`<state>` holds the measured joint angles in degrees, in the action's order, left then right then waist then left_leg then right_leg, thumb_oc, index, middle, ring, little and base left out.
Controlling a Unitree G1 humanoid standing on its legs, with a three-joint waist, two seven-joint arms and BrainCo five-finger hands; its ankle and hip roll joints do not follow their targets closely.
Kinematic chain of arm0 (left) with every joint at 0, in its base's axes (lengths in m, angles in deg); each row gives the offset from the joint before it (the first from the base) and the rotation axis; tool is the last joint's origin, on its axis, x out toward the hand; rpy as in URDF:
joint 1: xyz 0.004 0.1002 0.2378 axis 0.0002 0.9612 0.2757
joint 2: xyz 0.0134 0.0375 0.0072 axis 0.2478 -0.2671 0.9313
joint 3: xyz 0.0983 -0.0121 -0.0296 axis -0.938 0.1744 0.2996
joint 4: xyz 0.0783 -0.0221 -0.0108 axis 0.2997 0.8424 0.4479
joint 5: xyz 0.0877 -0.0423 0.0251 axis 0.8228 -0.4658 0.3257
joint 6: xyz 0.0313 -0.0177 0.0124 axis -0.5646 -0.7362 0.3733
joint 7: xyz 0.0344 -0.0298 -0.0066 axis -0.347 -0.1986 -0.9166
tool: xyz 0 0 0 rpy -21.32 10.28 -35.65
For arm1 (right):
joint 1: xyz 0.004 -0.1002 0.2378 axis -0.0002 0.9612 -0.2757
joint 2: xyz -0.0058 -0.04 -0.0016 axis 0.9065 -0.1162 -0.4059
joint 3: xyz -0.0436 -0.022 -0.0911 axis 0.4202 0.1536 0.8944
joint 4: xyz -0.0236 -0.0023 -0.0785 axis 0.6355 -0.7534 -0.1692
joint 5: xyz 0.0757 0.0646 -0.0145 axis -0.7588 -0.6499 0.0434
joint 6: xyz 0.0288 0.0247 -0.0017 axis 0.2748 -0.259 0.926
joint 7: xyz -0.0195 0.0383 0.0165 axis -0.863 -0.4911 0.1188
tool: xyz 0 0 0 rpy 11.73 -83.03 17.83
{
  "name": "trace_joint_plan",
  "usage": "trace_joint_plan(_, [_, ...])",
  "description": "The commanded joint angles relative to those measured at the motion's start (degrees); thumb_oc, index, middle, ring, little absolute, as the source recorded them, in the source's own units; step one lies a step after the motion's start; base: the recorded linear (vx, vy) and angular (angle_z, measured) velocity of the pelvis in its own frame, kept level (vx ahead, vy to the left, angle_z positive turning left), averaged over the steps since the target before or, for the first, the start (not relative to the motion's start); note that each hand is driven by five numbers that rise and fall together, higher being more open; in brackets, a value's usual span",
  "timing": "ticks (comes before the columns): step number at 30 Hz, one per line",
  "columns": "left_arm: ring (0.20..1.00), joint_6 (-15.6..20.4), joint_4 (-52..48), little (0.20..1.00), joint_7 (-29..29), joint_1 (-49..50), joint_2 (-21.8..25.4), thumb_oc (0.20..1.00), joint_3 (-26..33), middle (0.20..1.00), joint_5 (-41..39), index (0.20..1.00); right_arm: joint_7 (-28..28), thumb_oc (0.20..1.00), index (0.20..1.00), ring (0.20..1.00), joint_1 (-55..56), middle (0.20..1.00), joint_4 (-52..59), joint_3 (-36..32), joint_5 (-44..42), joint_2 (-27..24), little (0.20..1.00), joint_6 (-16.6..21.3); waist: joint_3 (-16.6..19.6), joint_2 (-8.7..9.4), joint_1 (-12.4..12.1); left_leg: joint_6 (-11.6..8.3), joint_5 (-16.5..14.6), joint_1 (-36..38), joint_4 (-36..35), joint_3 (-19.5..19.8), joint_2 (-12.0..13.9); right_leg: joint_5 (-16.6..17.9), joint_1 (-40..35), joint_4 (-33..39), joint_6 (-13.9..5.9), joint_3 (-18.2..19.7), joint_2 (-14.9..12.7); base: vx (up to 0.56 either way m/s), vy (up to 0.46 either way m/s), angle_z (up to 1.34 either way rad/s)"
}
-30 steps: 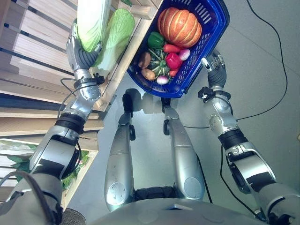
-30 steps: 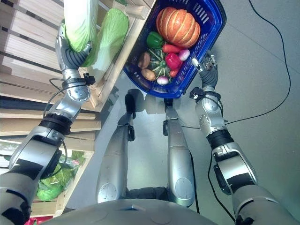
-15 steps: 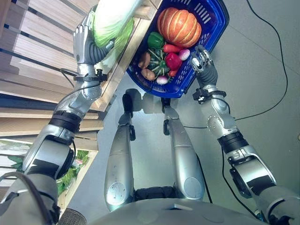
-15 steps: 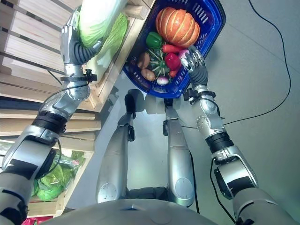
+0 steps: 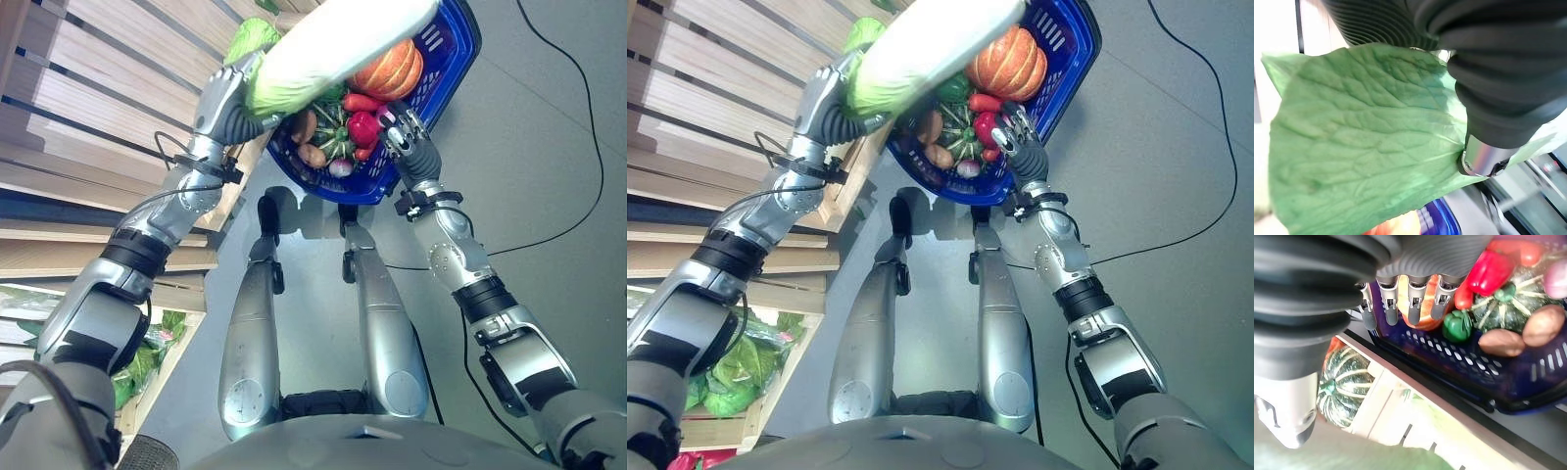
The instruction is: Pick up fruits and vegetables into the basket
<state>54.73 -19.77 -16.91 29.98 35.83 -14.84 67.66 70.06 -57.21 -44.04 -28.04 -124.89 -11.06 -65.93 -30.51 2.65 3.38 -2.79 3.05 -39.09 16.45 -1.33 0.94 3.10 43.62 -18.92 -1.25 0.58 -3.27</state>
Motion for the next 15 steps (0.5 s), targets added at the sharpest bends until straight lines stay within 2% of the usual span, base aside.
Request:
trace_joint_plan(1, [0.200, 5.2, -7.6, 0.200, 4.9, -2.1, -0.4, 0.200, -0.2, 0.200, -6.2, 0.200, 2.1, 1.000, 1.000, 1.000, -0.3, 1.000, 7.9, 1.1, -1.7, -1.9, 1.000, 1.2, 0.7, -1.88, 0.1, -1.26, -1.1, 0.6, -1.3, -0.2, -1.2, -2.4, -4.0, 0.1, -3.32, -3.5, 1.1, 0.00, 0.000, 0.00])
trace_joint_plan(7, [0.200, 4.2, -9.8, 0.200, 12.0, -2.9, -1.6, 0.200, -2.5, 0.200, -9.4, 0.200, 2.1, 1.000, 1.000, 1.000, -1.2, 1.000, 9.1, 1.9, -1.6, -1.3, 1.000, 2.0, 0.7, -1.71, 0.0, -1.18, -1.2, 0.6, -1.4, -0.2, -1.2, -2.2, -4.0, 0.4, -3.55, -3.6, 1.1, 0.00, 0.000, 0.00])
trace_joint_plan(15, [0.200, 2.1, -10.7, 0.200, 16.6, -2.9, -2.2, 0.200, -3.7, 0.200, -11.0, 0.200, 3.4, 1.000, 1.000, 1.000, -1.9, 1.000, 11.4, 1.7, -3.1, -0.7, 1.000, 1.9, 0.7, -1.23, 0.0, -1.03, -0.9, 0.4, -1.5, -0.1, -1.3, -1.7, -3.8, 0.6, -3.75, -3.6, 1.2, 0.00, 0.000, 0.00])
